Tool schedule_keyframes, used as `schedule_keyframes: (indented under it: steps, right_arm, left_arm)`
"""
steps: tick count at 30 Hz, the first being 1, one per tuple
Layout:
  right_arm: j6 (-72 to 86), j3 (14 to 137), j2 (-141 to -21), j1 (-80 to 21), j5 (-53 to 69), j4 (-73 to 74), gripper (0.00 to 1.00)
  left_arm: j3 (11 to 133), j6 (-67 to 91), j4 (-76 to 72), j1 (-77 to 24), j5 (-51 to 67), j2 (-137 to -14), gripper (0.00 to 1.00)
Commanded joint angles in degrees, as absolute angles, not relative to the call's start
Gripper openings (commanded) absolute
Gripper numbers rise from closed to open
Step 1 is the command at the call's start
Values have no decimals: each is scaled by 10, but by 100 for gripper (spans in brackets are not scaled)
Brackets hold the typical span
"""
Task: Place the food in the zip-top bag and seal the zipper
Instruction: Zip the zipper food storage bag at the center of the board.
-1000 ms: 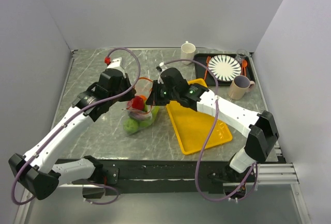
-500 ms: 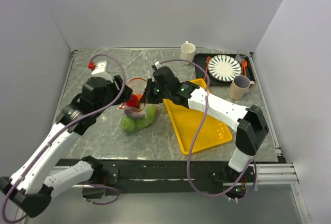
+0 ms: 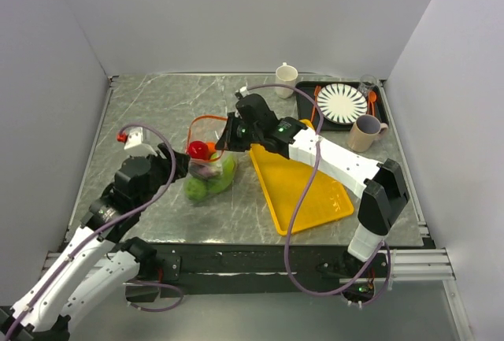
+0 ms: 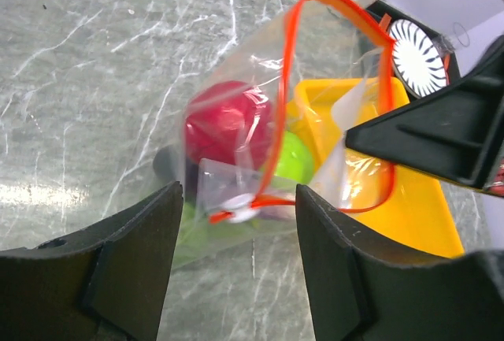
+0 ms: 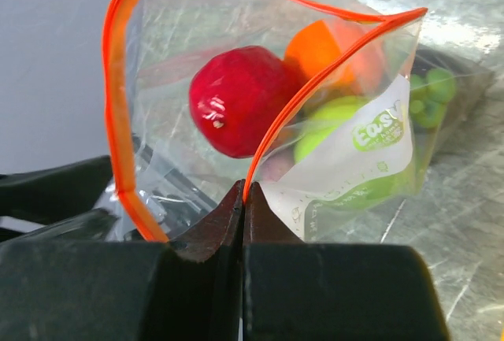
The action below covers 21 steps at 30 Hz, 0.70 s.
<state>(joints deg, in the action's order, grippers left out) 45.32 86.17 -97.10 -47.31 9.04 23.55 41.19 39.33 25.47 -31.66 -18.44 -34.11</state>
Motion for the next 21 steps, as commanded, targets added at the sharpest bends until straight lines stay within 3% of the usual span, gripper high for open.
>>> schedule_keyframes:
  steps: [1, 8, 14, 21]
  right_arm:
    - [444, 876, -955, -459, 85, 241, 0]
    - [431, 882, -957, -454, 93, 251, 0]
    - [431, 889, -960, -444, 102, 255, 0]
    - [418, 913, -968, -428, 106, 276, 0]
  left_arm:
    - [380, 403, 148, -314, -208, -316, 64]
    - [353, 374, 93, -314, -197, -315, 63]
    - [332, 359, 71, -314, -155, -294, 56]
    - [302, 356, 70, -314, -116, -258, 68]
